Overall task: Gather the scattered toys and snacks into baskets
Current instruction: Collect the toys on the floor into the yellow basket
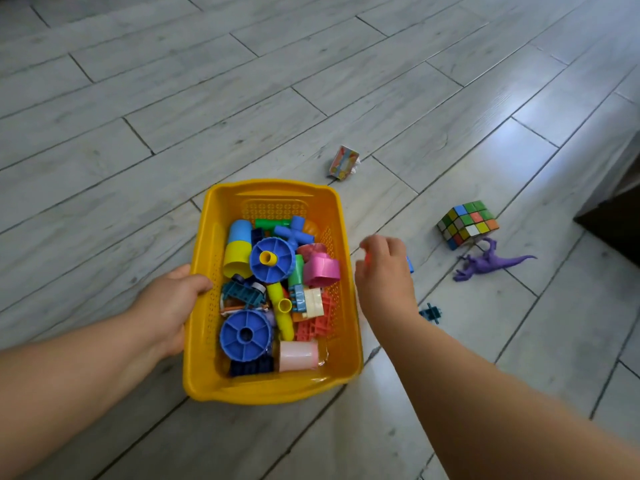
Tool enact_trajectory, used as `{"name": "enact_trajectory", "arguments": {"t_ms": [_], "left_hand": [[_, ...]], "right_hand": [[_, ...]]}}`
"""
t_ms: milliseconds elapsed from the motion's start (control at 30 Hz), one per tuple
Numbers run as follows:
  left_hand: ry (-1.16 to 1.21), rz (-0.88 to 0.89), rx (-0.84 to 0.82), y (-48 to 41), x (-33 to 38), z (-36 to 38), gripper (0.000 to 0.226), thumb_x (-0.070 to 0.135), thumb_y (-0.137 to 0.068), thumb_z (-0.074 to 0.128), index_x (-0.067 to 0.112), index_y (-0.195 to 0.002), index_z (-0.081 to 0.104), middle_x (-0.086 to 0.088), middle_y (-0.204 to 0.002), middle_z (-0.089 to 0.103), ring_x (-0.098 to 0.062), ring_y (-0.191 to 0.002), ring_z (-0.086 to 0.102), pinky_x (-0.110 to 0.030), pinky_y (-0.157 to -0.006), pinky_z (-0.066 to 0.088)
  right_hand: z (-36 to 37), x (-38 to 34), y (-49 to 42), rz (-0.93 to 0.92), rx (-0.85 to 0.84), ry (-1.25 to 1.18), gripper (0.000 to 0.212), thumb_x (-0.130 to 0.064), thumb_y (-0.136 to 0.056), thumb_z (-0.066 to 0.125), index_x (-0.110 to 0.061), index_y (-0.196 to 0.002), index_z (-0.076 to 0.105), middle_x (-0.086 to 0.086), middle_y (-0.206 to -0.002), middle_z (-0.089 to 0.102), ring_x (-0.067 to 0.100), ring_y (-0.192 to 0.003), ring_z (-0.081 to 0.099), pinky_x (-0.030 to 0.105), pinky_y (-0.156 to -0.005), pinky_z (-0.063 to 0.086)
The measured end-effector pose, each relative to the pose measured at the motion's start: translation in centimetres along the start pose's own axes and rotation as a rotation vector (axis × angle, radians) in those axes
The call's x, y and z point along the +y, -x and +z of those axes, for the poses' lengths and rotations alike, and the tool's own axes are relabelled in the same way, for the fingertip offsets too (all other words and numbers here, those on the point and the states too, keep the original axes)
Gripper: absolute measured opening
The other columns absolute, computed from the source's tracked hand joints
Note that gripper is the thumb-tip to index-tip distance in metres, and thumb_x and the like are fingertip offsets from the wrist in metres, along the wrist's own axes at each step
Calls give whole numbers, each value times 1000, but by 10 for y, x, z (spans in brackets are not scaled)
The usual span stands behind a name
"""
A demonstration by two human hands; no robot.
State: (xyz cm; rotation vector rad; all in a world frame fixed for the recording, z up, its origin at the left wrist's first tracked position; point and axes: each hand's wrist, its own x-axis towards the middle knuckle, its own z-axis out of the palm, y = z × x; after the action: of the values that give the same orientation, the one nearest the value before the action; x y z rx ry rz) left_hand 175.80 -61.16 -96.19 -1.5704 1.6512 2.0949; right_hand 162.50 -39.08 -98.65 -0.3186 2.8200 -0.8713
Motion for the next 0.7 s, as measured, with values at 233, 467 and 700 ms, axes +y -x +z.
{"name": "enact_trajectory", "arguments": {"t_ms": [233,467,700], "left_hand": [[44,47,-6,6,9,41,27,-4,-95,41,15,-90,60,-20,-72,63,-28,-50,62,-37,-39,55],[40,50,-39,18,12,59,27,-5,-96,41,15,-89,59,-14,-52,64,-21,-35,60,-33,-33,50],[27,17,-52,18,13,58,26,-3,-96,43,18,-92,59,-24,-81,62,-24,-42,65,-41,-39,55]], "right_hand": [[-29,-34,19,-461,20,180,50,-6,-85,59,-24,-130,48,2,-135,45,26,-116,45,37,-89,45],[-16,-15,48,-794,-234,347,67,-9,-83,58,-26,-143,34,-1,-134,53,26,-108,52,40,-83,47],[-46,6,27,-429,-71,31,44,-15,-90,47,-22,-133,46,-1,-134,49,17,-125,43,35,-107,35]]}}
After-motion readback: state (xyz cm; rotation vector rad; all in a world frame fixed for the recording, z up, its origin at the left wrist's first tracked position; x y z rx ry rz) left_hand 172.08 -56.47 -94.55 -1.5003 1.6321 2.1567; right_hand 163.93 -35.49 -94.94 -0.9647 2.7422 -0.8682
